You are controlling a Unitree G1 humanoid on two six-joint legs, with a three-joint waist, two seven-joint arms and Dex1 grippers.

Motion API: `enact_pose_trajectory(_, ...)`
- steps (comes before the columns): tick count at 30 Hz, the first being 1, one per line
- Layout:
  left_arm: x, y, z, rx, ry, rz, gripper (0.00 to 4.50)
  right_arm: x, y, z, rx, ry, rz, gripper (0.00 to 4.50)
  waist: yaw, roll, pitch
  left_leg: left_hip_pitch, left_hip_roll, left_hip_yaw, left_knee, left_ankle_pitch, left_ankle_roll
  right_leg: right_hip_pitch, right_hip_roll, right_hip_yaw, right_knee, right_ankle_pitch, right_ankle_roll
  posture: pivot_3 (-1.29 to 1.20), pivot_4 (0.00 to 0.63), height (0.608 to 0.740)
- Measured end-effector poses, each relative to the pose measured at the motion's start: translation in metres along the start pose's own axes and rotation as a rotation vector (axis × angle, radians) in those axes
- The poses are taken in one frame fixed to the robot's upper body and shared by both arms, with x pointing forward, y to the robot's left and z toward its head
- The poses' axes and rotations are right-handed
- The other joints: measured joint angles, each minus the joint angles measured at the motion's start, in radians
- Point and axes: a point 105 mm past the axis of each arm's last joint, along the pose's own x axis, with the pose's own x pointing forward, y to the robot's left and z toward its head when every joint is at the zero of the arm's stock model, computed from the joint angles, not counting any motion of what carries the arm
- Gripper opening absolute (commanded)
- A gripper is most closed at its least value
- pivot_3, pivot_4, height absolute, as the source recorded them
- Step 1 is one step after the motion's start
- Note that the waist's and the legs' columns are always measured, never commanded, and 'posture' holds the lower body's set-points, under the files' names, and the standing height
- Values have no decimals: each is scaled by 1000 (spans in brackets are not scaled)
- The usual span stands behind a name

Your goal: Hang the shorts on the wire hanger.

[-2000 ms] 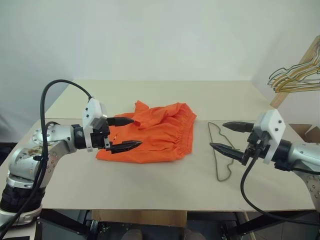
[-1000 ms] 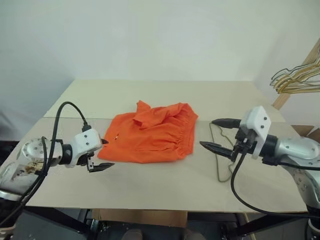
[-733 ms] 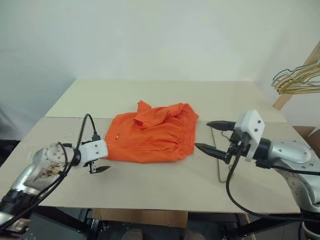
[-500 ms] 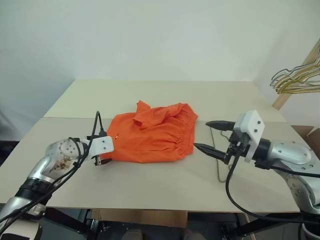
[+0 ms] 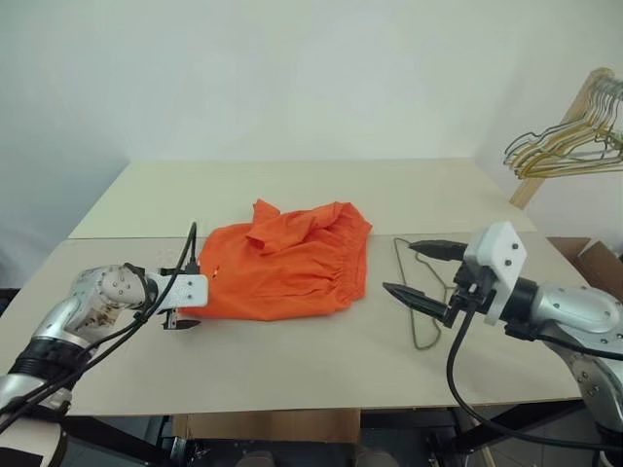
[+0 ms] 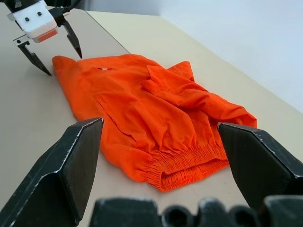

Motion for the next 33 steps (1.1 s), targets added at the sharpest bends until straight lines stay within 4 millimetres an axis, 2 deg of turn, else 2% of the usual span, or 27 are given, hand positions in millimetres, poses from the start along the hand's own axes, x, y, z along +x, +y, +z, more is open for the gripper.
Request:
enact_pose_trajectory(4, 9, 10, 4, 10, 10, 21, 4500, 0, -1, 2, -2, -6, -3, 4474, 9, 2, -2, 0, -1, 0, 0, 0, 0, 1, 0, 0, 0, 0, 0, -48, 0, 740)
enact_pose_trajectory(7, 17, 20, 6, 14, 19, 52, 3909, 1, 0, 3, -3, -13, -3, 4500, 17, 2, -3, 0, -1, -1, 2, 0, 0, 1, 0, -1, 1, 0, 0, -55, 0, 740)
enact_pose_trajectory(12, 26, 28, 7, 1, 25, 62, 2402, 1, 2, 5, -4, -16, -2, 4500, 11, 1, -3, -1, -1, -1, 3, 0, 0, 1, 0, -1, 1, 0, 0, -66, 0, 740)
enact_pose_trajectory(15, 30, 28, 9, -4, 17, 57, 1340, 1, 1, 5, -2, -13, -9, 4500, 6, 1, -3, -2, 0, -1, 3, 0, 0, -1, 0, -1, 0, 0, 0, -69, 0, 740)
enact_pose_trajectory(20, 32, 25, 7, -11, 14, 46, 17, 4, 3, 3, -13, 1, -2, 4500, 0, 0, -3, -3, 0, -1, 3, 0, 0, -1, 0, -1, 0, 0, 0, -66, 0, 740)
enact_pose_trajectory(22, 32, 26, 7, -14, 11, 46, 17, 9, 8, -5, -63, 58, 39, 4500, -1, 0, -3, -3, 0, -1, 3, 0, 0, -1, 0, -1, 0, 0, 0, -65, 0, 740)
enact_pose_trajectory(26, 31, 32, 11, -31, -3, 63, 17, 21, 21, -35, -241, 230, 174, 4500, -6, -1, -3, -3, 0, -1, 3, 0, 0, -1, 0, -1, 0, 0, 0, -54, 0, 740)
enact_pose_trajectory(29, 26, 37, 17, -45, -28, 85, 17, 38, 24, -66, -390, 342, 240, 4500, -15, -2, -3, -3, 0, 0, 3, 0, 0, -2, 0, -1, 0, 0, 0, -48, 0, 740)
enact_pose_trajectory(33, 14, 49, 26, -100, -76, 158, 17, 62, 22, -90, -551, 404, 270, 4500, -21, -2, -3, -4, 0, -1, 3, 0, 0, -3, 0, -1, 1, 0, 0, -6, 0, 740)
